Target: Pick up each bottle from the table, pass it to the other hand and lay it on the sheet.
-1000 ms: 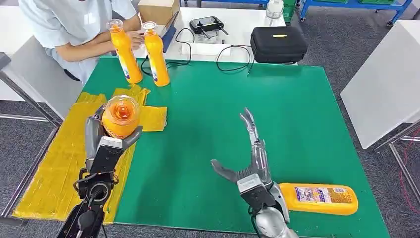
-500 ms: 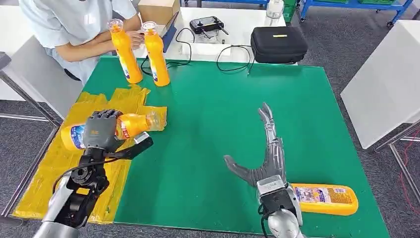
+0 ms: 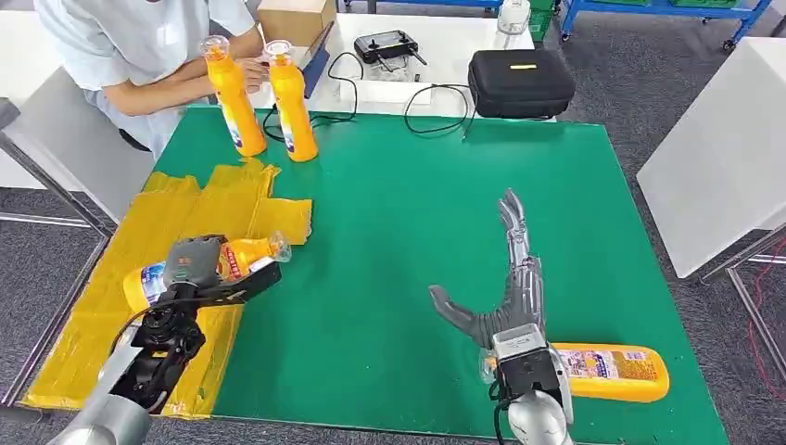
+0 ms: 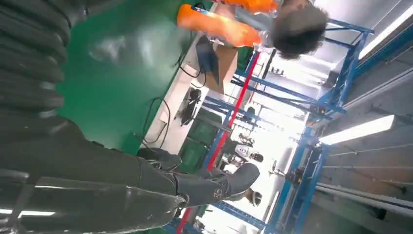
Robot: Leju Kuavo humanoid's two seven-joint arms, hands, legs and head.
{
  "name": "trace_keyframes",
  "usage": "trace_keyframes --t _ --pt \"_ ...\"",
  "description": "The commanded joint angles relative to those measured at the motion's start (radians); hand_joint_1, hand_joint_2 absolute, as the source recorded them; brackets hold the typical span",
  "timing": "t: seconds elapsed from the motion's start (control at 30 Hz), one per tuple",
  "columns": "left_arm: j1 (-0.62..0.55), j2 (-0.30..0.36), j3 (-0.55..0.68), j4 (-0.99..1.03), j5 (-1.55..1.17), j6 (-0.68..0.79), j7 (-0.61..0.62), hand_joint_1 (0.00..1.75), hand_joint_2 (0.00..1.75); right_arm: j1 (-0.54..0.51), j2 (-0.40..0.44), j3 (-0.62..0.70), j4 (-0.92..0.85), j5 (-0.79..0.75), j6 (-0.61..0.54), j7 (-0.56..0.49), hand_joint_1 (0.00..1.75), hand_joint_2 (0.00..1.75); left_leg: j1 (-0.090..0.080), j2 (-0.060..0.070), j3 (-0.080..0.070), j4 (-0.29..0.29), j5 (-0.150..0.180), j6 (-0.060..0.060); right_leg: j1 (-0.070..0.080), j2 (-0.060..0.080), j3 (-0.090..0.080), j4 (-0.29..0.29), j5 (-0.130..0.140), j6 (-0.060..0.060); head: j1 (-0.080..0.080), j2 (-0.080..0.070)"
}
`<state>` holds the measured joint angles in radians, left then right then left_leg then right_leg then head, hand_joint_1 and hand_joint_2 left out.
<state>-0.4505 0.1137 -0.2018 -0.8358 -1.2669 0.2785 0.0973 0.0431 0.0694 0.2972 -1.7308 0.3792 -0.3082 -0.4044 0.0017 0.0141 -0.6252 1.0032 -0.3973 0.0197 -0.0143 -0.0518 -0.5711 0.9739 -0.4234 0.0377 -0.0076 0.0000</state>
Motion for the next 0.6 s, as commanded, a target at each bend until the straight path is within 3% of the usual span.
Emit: trace_keyframes --t 0.03,0.6 --pt "-0.066 -0.021 0.055 0.182 0.034 0.003 -0.007 1.75 1.75 -0.024 0.014 -0.011 0.039 0.001 0.006 0.016 0.0 1.75 0.001 -0.001 0.001 0.0 -0.001 -0.001 0.0 0.002 0.002 -0.001 -0.001 -0.001 0.0 0.0" --pt "-0.069 -0.029 0.055 0.218 0.051 -0.031 -0.027 1.75 1.75 -0.038 0.012 -0.004 0.056 -0.001 0.013 0.019 0.0 1.75 0.001 0.0 0.004 -0.001 0.0 -0.002 0.001 0.005 0.004 -0.001 0.001 -0.004 0.0 0.0"
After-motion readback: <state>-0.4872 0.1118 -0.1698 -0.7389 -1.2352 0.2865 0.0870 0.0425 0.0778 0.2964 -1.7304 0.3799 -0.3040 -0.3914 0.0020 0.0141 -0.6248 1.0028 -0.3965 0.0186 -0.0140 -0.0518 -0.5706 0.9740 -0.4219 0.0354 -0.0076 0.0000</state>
